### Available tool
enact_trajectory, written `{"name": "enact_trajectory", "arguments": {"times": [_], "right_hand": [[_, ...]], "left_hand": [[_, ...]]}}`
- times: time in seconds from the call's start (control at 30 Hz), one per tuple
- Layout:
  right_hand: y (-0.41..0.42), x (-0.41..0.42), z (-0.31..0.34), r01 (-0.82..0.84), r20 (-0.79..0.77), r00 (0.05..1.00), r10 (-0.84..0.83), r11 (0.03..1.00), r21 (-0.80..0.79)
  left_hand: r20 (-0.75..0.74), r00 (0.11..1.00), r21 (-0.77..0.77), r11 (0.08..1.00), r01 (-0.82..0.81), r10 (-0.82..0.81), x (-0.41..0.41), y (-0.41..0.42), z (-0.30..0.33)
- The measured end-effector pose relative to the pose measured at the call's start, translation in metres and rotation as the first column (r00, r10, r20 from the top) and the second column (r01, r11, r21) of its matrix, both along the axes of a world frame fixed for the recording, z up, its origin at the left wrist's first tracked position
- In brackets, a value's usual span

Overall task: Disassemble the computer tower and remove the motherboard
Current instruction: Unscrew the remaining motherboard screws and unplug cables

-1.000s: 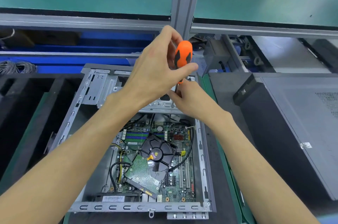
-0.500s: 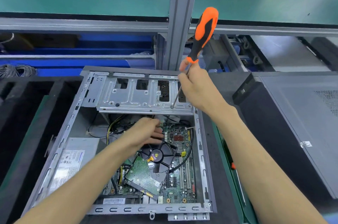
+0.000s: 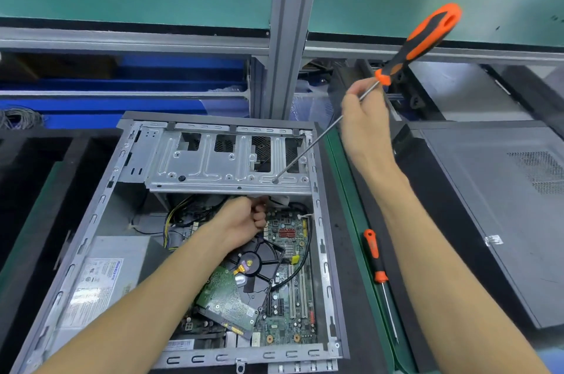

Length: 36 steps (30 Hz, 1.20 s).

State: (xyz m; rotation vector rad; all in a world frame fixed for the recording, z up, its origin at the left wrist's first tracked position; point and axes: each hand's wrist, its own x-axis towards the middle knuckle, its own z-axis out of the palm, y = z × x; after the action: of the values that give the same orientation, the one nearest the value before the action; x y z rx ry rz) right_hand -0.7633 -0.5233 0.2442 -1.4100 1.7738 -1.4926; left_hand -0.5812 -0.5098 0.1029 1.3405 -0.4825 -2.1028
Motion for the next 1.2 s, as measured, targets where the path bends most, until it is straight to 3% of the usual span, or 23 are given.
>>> {"name": "enact_trajectory", "arguments": {"times": [0.1, 0.13, 0.2, 0.27, 0.3, 0.37, 0.4, 0.47, 0.53, 0.57, 0.6, 0.67, 0.73, 0.77, 0.83, 1.03, 1.2], "right_hand": [[-0.005, -0.027, 0.015, 0.096, 0.100, 0.990, -0.098, 0.995, 0.025], [-0.003, -0.037, 0.020, 0.106, 0.121, 0.986, -0.111, 0.993, 0.053], [0.002, -0.058, 0.026, 0.095, 0.195, 0.974, -0.116, 0.988, 0.118], [0.007, -0.071, 0.030, 0.079, 0.270, 0.952, -0.146, 0.966, 0.245], [0.008, -0.075, 0.030, 0.069, 0.290, 0.941, -0.174, 0.938, 0.338], [0.013, -0.078, 0.022, 0.028, 0.357, 0.903, -0.237, 0.864, 0.503], [0.018, -0.080, 0.013, -0.004, 0.379, 0.897, -0.228, 0.853, 0.522], [0.036, -0.082, -0.017, -0.051, 0.345, 0.928, -0.139, 0.871, 0.489], [0.057, -0.086, -0.051, -0.038, 0.262, 0.960, -0.102, 0.875, 0.482], [0.064, -0.089, -0.067, -0.021, 0.229, 0.968, -0.106, 0.872, 0.489], [0.071, -0.093, -0.082, -0.005, 0.200, 0.974, -0.110, 0.865, 0.501], [0.080, -0.099, -0.107, 0.029, 0.137, 0.983, -0.119, 0.848, 0.529], [0.090, -0.103, -0.125, 0.081, 0.056, 0.989, -0.134, 0.829, 0.553], [0.096, -0.104, -0.132, 0.103, 0.018, 0.990, -0.137, 0.821, 0.561], [0.104, -0.104, -0.145, 0.120, -0.021, 0.991, -0.130, 0.818, 0.562], [0.123, -0.106, -0.167, 0.129, -0.086, 0.992, -0.096, 0.787, 0.603], [0.130, -0.117, -0.173, 0.287, -0.311, 0.943, -0.116, 0.755, 0.589]], "left_hand": [[0.166, 0.946, -0.058, 0.955, 0.292, -0.279, 0.007, 0.010, 0.019], [0.249, 0.870, -0.095, 0.884, 0.458, -0.425, 0.011, 0.015, 0.031], [0.448, 0.640, -0.162, 0.648, 0.745, -0.624, 0.016, 0.022, 0.059], [0.676, 0.471, -0.235, 0.440, 0.867, -0.567, 0.008, 0.024, 0.085], [0.752, 0.455, -0.296, 0.371, 0.880, -0.478, 0.000, 0.024, 0.097], [0.766, 0.516, -0.431, 0.290, 0.854, -0.384, -0.024, 0.025, 0.114], [0.730, 0.564, -0.481, 0.296, 0.825, -0.386, -0.038, 0.025, 0.119], [0.610, 0.659, -0.509, 0.420, 0.751, -0.440, -0.069, 0.022, 0.126], [0.571, 0.657, -0.451, 0.480, 0.752, -0.492, -0.103, 0.016, 0.123], [0.656, 0.573, -0.404, 0.412, 0.817, -0.491, -0.121, 0.011, 0.119], [0.751, 0.438, -0.313, 0.318, 0.895, -0.494, -0.138, 0.008, 0.113], [0.936, 0.075, -0.062, 0.050, 0.997, -0.344, -0.162, 0.006, 0.098], [0.962, -0.184, 0.165, -0.106, 0.981, -0.202, -0.179, 0.004, 0.072], [0.951, -0.270, 0.244, -0.168, 0.955, -0.151, -0.186, 0.004, 0.060], [0.928, -0.358, 0.329, -0.222, 0.918, -0.103, -0.196, 0.006, 0.040], [0.876, -0.482, 0.464, -0.311, 0.830, 0.019, -0.213, 0.014, 0.005], [0.871, -0.485, 0.486, -0.264, 0.833, 0.075, -0.216, 0.013, -0.002]]}}
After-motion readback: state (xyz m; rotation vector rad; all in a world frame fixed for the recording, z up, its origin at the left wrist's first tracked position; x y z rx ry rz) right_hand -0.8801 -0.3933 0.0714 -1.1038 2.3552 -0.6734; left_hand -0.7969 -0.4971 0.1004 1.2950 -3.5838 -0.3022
